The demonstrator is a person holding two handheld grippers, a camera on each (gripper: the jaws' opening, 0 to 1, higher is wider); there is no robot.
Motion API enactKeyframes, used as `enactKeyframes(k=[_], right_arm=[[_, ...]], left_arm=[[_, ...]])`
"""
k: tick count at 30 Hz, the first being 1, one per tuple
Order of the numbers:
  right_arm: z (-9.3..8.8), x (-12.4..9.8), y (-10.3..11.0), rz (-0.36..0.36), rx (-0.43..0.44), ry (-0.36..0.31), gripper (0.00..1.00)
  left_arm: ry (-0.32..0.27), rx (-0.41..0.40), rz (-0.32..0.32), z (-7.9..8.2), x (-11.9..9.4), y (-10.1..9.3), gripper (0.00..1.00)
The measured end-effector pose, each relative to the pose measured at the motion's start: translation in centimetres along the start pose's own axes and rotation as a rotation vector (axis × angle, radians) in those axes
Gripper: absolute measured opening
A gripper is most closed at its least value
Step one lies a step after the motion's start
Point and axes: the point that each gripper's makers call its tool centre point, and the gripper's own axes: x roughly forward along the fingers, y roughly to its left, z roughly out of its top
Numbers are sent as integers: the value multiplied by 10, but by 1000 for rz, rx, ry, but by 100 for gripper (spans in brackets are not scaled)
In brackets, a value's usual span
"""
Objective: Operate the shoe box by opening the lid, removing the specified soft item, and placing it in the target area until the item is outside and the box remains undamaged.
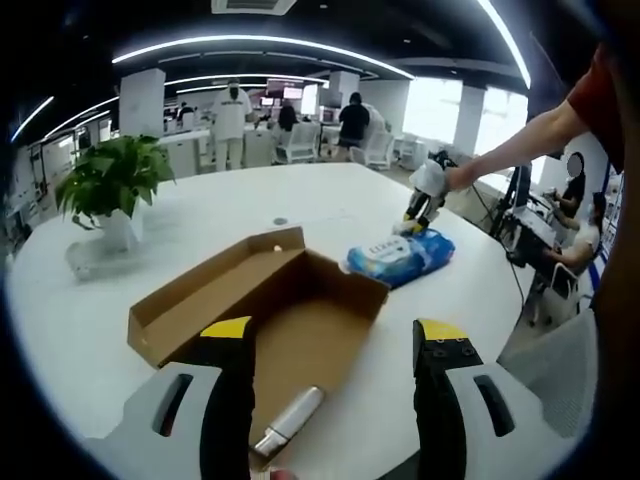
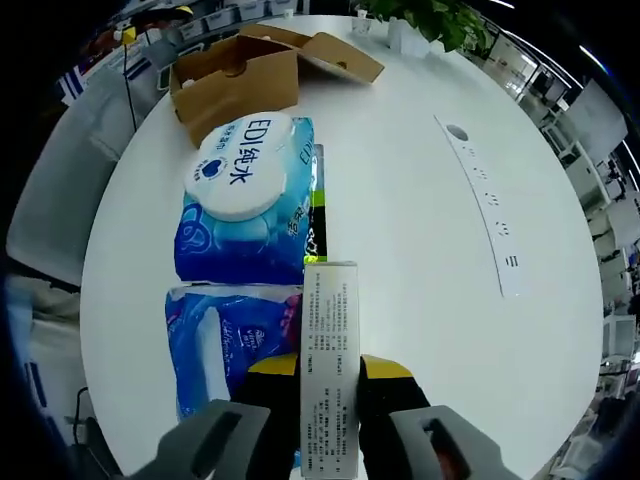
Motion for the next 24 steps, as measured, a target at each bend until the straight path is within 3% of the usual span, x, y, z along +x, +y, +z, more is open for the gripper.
enactKeyframes(k=[24], right_arm=[[-11, 6, 0, -4, -19, 37, 18]], left_arm=[[11, 8, -1, -2, 1, -1, 63]])
